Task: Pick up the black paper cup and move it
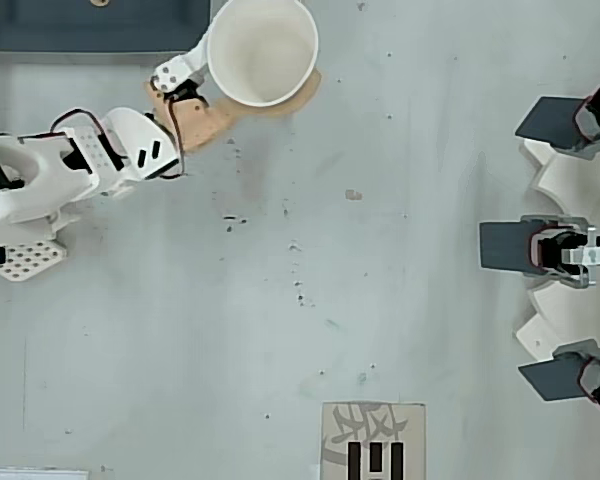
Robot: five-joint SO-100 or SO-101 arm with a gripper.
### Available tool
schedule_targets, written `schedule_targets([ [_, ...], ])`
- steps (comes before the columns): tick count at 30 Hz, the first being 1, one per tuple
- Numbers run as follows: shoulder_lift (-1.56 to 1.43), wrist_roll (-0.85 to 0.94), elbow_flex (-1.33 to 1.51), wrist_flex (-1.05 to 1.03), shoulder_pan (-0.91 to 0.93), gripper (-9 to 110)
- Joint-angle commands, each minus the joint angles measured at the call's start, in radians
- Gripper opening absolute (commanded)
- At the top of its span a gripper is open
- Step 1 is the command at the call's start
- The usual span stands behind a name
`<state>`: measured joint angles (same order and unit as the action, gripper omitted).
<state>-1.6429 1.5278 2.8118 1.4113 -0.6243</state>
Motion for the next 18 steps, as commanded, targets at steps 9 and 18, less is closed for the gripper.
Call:
schedule_targets([
  [9, -0.179, 0.014, 0.133, 0.009, 0.080, 16],
  [18, -0.235, 0.029, 0.164, -0.028, 0.192, 16],
])
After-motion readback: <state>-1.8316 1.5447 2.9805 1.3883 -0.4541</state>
